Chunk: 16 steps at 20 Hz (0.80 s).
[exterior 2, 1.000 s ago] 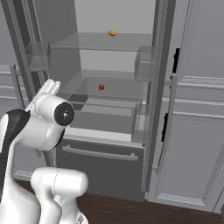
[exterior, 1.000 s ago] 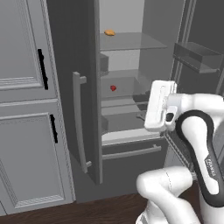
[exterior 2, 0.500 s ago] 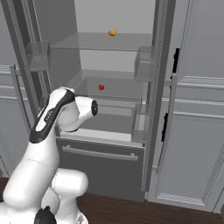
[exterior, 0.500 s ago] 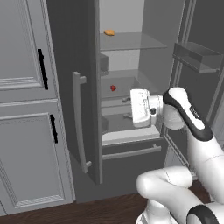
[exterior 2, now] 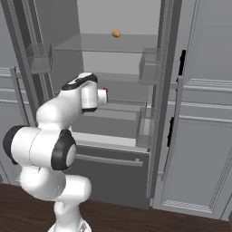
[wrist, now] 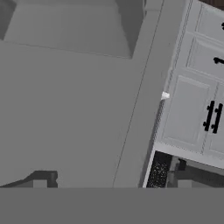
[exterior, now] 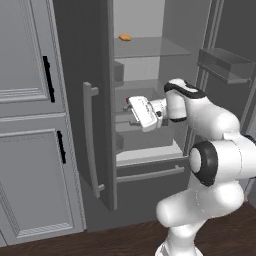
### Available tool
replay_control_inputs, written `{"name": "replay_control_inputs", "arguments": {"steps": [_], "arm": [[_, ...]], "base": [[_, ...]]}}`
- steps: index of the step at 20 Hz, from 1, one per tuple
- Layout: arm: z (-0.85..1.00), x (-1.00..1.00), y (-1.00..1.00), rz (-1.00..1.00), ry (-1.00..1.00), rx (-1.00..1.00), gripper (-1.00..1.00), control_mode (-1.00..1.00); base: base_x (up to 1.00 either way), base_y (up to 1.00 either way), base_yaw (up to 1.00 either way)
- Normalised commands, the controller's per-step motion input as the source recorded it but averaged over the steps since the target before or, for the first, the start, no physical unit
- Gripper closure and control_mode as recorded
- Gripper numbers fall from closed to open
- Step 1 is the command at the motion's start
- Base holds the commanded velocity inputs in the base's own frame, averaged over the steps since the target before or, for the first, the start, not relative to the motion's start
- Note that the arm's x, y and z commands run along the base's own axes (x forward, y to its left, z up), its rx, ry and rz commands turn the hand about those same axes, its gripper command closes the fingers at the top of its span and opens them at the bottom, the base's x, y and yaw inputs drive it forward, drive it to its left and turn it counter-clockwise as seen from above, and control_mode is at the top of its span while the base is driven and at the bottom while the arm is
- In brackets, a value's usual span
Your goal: Take the strawberry from the fridge and place it on top of the pancake, located on the dining counter.
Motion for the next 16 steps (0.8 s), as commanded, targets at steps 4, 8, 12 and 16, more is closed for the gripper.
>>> {"name": "replay_control_inputs", "arguments": {"steps": [4,8,12,16], "arm": [[-0.13,0.56,0.51,0.12,0.0,0.0,-1.0,-1.0],[-0.23,0.03,0.87,0.0,0.01,0.0,-1.0,-1.0],[-0.01,-0.17,1.0,-0.05,0.01,-0.06,-1.0,-1.0],[0.0,-0.42,0.99,-0.12,0.0,-0.04,-1.0,-1.0]], "base": [[0.0,0.0,0.0],[0.0,0.0,0.0],[0.0,0.0,0.0],[0.0,0.0,0.0]]}}
